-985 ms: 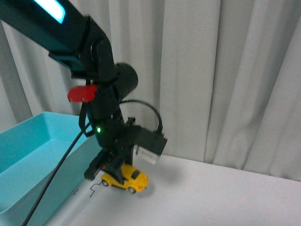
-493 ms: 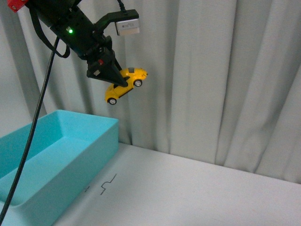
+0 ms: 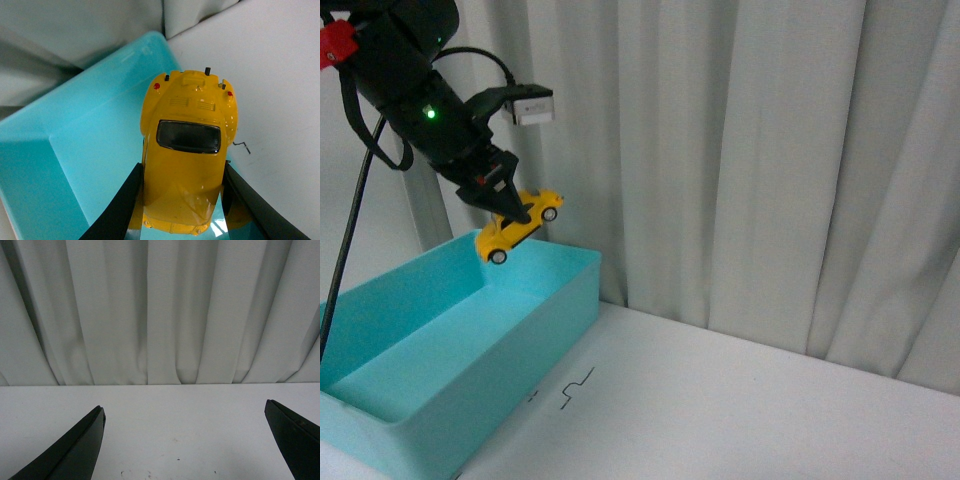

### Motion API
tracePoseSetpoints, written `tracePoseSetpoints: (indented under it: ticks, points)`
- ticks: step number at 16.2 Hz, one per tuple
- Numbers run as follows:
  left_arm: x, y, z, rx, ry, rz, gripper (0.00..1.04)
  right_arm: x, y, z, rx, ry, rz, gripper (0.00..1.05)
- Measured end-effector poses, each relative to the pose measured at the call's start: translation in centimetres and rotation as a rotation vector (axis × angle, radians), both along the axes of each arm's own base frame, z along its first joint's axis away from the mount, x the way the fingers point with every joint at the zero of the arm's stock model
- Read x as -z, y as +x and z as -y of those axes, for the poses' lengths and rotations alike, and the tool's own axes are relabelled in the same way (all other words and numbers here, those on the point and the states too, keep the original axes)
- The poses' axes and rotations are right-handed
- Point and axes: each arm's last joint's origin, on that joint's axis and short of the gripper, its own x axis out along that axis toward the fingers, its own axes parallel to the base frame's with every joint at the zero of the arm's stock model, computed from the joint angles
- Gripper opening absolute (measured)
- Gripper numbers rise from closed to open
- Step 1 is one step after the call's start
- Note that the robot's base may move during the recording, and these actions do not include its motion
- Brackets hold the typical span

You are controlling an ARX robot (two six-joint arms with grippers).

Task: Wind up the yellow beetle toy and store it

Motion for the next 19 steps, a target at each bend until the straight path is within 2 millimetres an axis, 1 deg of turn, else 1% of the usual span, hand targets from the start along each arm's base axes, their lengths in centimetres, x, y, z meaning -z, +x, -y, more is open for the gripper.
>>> tracePoseSetpoints:
  ticks: [2, 4, 8, 9, 11, 15, 19]
  points:
    - [1.4, -0.3, -0.6, -0.045, 0.024, -0.015, 0.37, 0.0, 0.0, 0.0, 0.0, 0.0, 0.0, 0.98]
    - [2.5, -0.1, -1.8, -0.11, 0.05, 0.002, 0.37, 0.0, 0.0, 0.0, 0.0, 0.0, 0.0, 0.98]
    - [6.5, -0.2, -3.5, -0.206, 0.073, -0.066, 0.37, 0.0, 0.0, 0.0, 0.0, 0.0, 0.0, 0.98]
    - [7.0, 0.0, -3.8, -0.226, 0.076, -0.065, 0.37, 0.0, 0.0, 0.0, 0.0, 0.0, 0.0, 0.98]
    - [8.0, 0.2, -4.2, -0.256, 0.091, -0.082, 0.37, 0.0, 0.0, 0.0, 0.0, 0.0, 0.0, 0.98]
    - [11.8, 0.4, -4.8, -0.318, 0.102, -0.169, 0.37, 0.0, 0.0, 0.0, 0.0, 0.0, 0.0, 0.98]
    - [13.7, 0.6, -5.1, -0.365, 0.118, -0.166, 0.37, 0.0, 0.0, 0.0, 0.0, 0.0, 0.0, 0.98]
